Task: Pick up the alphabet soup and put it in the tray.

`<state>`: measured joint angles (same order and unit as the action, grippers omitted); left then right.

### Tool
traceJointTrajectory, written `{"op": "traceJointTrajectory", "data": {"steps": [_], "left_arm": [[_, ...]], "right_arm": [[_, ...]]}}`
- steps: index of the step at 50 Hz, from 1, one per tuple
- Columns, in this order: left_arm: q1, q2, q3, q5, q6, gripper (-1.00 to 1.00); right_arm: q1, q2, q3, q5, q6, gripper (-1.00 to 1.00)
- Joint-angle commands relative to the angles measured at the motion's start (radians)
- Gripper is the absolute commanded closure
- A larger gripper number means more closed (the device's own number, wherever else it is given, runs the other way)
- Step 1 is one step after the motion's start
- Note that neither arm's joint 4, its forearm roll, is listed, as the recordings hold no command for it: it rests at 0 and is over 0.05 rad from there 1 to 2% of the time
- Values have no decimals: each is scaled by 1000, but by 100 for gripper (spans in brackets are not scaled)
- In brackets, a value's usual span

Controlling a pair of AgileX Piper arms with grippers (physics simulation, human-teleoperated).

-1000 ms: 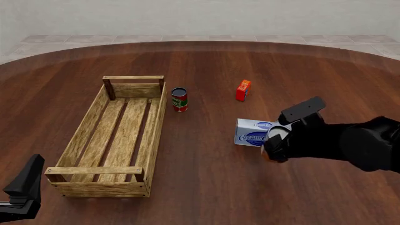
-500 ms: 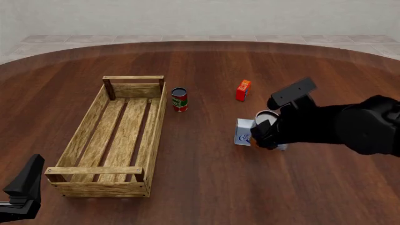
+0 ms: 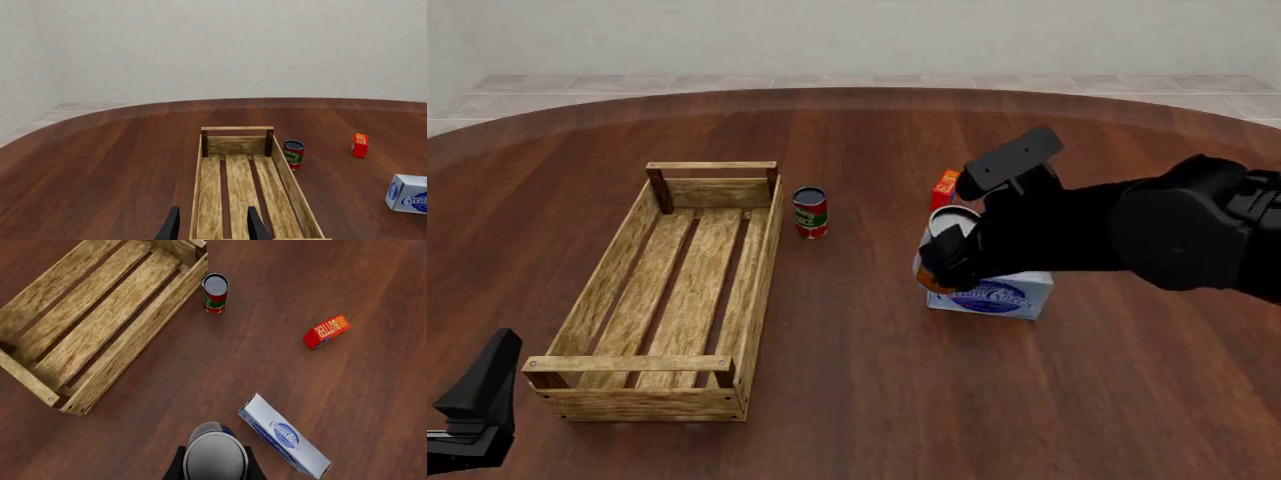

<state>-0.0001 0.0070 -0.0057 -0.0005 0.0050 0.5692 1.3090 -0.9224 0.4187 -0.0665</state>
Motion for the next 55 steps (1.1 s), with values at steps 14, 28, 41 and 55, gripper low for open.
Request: {"op": "traceJointTrajectory", "data": {"steps": [14,28,41,55], "left_arm": [[0,0,0,0,0,-100],[0,0,0,0,0,-100],[0,0,0,0,0,-100],[0,0,0,0,0,-100]], "right_arm": [[110,75,-147,18,38,100],[177,150,-247,26,37,100],[220,230,-349,43,36,100],[275,313,-440,45,46,100]]}}
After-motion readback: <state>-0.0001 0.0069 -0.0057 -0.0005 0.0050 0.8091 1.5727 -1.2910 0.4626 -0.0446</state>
